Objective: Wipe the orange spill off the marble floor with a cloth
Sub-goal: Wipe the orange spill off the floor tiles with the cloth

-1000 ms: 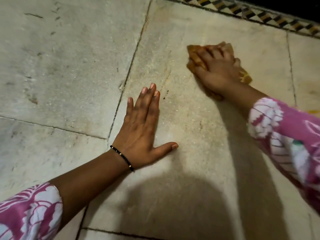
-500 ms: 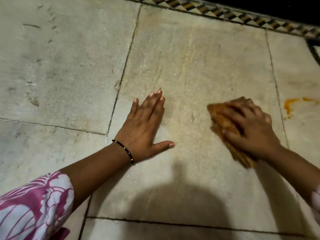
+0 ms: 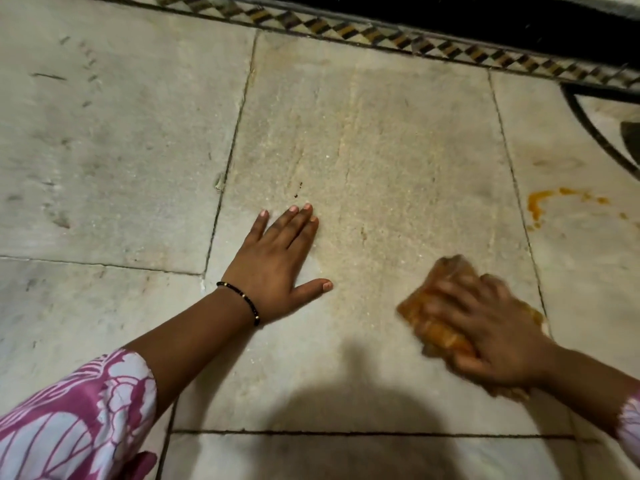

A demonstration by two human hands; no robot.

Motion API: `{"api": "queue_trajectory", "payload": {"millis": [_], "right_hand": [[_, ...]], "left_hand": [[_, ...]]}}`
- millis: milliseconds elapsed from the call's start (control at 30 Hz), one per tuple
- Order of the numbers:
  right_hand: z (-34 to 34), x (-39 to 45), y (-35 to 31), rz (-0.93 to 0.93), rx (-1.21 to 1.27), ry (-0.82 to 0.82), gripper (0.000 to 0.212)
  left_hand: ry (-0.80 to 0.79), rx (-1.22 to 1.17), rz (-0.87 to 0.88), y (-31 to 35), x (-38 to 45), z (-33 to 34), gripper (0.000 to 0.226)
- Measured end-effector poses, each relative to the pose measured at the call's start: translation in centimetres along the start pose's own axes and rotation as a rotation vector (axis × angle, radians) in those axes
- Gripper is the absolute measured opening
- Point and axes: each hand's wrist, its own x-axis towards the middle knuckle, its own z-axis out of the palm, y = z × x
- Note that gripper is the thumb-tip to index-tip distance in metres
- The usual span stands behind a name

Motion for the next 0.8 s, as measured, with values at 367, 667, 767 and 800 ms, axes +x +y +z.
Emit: {"api": "queue_trajectory", "payload": {"millis": [367, 667, 767, 800], "right_hand": [[-1.6, -0.4, 2.4, 0.208, 0.022, -0.296, 0.083], [-5.9, -7.5, 13.8, 0.098, 0.016, -0.963, 0.077], [-5.5, -7.0, 12.8, 0.07, -0.062, -0.994, 0.087], [-5.5, -7.0, 12.6, 0.06, -0.08, -0.971, 0.092]], "left_hand": [[-0.063, 0.122, 0.0, 1.1, 0.0, -0.7, 0.086], [-0.273, 0.595, 0.456, 7.4, 4.8, -9.2, 0.076], [-0.497, 0.713, 0.381, 10.9, 8.5, -10.5, 0.076], [-0.494, 0.692, 0.34, 11.9, 9.7, -10.2, 0.076]]}}
